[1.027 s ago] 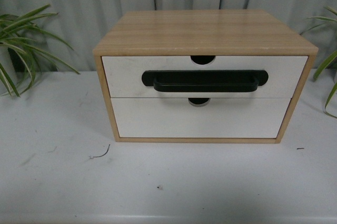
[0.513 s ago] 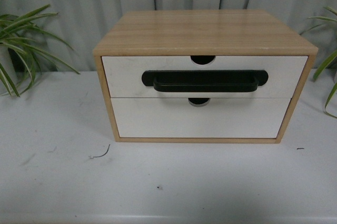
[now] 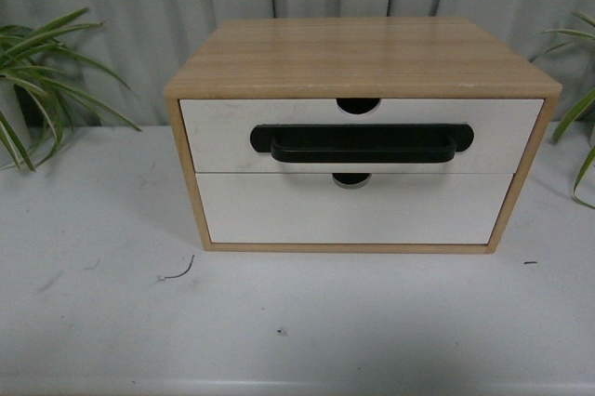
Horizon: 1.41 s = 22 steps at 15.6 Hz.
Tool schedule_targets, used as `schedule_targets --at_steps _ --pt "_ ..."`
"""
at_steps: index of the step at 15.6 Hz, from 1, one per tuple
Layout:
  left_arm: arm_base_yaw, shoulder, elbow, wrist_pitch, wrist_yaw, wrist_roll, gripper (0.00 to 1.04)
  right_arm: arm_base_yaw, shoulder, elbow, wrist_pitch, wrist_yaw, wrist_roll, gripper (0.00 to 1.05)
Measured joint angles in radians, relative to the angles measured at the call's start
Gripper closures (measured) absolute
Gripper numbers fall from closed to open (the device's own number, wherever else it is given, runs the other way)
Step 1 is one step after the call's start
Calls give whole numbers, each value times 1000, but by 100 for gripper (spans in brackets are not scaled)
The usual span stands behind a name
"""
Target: Pull drawer
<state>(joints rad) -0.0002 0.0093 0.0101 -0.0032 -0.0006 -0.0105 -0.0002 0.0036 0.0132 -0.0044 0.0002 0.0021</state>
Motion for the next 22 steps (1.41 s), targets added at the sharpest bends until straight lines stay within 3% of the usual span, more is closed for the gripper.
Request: schedule_targets --at_steps 13,14,15,17,18,22 --pt "0 0 0 0 0 0 7 0 2 1 -10 0 3 6" --pt "-26 15 19 -74 -80 -30 7 7 79 51 -160 1 55 6" --pt "-151 135 89 -201 -307 -124 7 7 169 71 -167 0 106 6" --pt "-261 179 112 -153 -562 -230 7 20 259 91 -41 10 128 6" --pt "-261 199 129 -86 -573 -250 7 36 333 106 40 11 128 6" --pt "-131 566 180 278 -379 -251 7 90 839 251 474 42 76 6"
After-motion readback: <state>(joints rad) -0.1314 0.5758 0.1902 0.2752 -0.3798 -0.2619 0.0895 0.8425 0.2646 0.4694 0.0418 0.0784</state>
